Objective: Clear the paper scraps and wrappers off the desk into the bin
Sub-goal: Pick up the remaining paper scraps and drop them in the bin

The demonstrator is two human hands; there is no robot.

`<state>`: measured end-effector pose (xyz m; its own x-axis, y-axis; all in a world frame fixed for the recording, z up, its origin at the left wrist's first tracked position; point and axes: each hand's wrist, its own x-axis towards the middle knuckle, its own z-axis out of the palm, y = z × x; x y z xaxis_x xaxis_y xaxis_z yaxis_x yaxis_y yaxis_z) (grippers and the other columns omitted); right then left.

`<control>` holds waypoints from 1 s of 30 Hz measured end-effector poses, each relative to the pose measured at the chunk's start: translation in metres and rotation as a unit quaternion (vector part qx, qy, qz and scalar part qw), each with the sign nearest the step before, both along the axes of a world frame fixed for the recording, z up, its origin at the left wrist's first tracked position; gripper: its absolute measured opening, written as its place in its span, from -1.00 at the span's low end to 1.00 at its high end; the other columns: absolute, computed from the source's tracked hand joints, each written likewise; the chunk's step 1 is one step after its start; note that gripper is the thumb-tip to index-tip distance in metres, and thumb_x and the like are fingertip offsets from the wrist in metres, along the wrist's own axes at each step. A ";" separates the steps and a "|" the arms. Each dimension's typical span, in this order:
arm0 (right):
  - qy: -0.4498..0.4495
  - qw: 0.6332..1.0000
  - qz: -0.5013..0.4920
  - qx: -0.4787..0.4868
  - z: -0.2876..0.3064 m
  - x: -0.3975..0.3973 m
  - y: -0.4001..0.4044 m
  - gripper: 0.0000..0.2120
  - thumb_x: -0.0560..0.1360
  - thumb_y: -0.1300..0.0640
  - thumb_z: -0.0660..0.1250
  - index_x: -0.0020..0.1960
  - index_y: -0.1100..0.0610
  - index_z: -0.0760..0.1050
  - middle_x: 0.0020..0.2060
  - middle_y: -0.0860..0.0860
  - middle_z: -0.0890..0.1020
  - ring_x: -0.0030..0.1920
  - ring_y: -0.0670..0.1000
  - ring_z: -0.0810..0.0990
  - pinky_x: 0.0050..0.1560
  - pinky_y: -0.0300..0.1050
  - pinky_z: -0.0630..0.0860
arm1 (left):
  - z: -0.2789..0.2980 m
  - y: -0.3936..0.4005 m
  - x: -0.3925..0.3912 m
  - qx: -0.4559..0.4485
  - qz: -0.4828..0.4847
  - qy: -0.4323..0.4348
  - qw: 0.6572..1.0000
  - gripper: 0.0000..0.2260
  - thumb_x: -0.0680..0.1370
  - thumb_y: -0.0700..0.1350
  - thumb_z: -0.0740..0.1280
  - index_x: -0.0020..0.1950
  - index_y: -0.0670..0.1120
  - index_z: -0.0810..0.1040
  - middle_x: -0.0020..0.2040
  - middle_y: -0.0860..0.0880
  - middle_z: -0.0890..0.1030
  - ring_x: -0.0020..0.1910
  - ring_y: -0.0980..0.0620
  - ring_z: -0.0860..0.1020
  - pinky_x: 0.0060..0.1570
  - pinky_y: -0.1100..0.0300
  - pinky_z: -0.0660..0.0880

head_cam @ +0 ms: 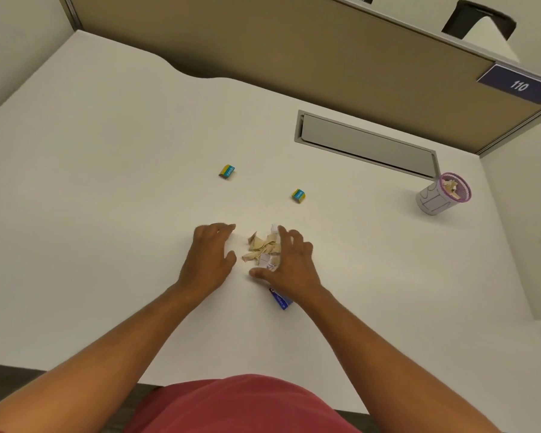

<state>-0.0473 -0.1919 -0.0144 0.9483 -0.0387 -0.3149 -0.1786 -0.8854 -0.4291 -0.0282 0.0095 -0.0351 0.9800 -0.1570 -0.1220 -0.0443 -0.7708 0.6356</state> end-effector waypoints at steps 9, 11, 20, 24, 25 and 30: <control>-0.065 0.977 0.146 -0.142 -0.006 0.011 0.021 -0.52 0.64 -0.23 0.15 0.54 -0.18 0.33 0.60 0.04 0.25 0.56 0.23 0.22 0.39 0.17 0.37 | -0.037 0.019 -0.010 0.219 -0.108 -0.082 0.966 -0.40 0.70 0.26 -0.10 0.69 0.05 0.17 0.71 -0.09 0.14 0.68 -0.31 0.06 0.64 -0.28 0.04; -0.076 0.975 0.159 -0.137 -0.004 0.011 0.016 -0.62 0.69 -0.08 0.14 0.49 -0.11 0.42 0.58 0.03 0.32 0.54 0.20 0.28 0.39 0.13 0.39 | -0.040 0.018 -0.011 0.239 -0.108 -0.087 0.961 -0.42 0.71 0.23 -0.13 0.69 0.04 0.15 0.71 -0.10 0.13 0.68 -0.31 0.06 0.64 -0.29 0.04; 0.013 0.978 0.171 -0.121 0.022 0.001 -0.006 -0.34 0.60 -0.12 0.33 0.62 -0.25 0.11 0.65 -0.07 0.00 0.43 0.17 0.29 0.07 0.08 0.63 | -0.045 0.016 -0.012 0.249 -0.096 -0.109 0.958 -0.43 0.72 0.19 -0.16 0.70 0.03 0.13 0.72 -0.11 0.10 0.69 -0.31 0.02 0.64 -0.29 0.00; 0.002 0.954 0.211 -0.211 0.019 -0.001 -0.001 -0.34 0.61 0.18 0.28 0.60 -0.18 0.14 0.61 0.00 0.11 0.28 0.16 0.37 0.01 0.04 0.62 | -0.046 0.016 -0.011 0.246 -0.093 -0.116 0.958 -0.43 0.72 0.18 -0.14 0.69 0.03 0.16 0.72 -0.11 0.12 0.68 -0.32 0.04 0.64 -0.30 0.00; -0.001 0.957 0.206 -0.205 0.017 0.000 0.001 -0.31 0.56 0.28 0.30 0.58 -0.15 0.19 0.58 0.00 0.17 0.27 0.15 0.37 -0.01 0.05 0.62 | -0.046 0.016 -0.011 0.245 -0.092 -0.116 0.958 -0.44 0.72 0.18 -0.14 0.69 0.03 0.16 0.71 -0.11 0.13 0.68 -0.32 0.04 0.64 -0.29 0.00; -0.024 0.968 0.194 -0.159 0.008 0.003 0.002 -0.45 0.45 0.36 0.39 0.39 0.04 0.44 0.32 0.03 0.45 0.17 0.12 0.43 -0.01 0.06 0.59 | -0.047 0.016 -0.010 0.247 -0.093 -0.116 0.958 -0.43 0.72 0.20 -0.17 0.70 0.04 0.13 0.72 -0.11 0.10 0.69 -0.31 0.02 0.64 -0.28 -0.02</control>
<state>-0.0446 -0.1901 -0.0061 0.9239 0.2361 -0.3010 0.2080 -0.9704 -0.1227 -0.0386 0.0251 -0.0818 0.9508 -0.3098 -0.0096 -0.3048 -0.9403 0.1517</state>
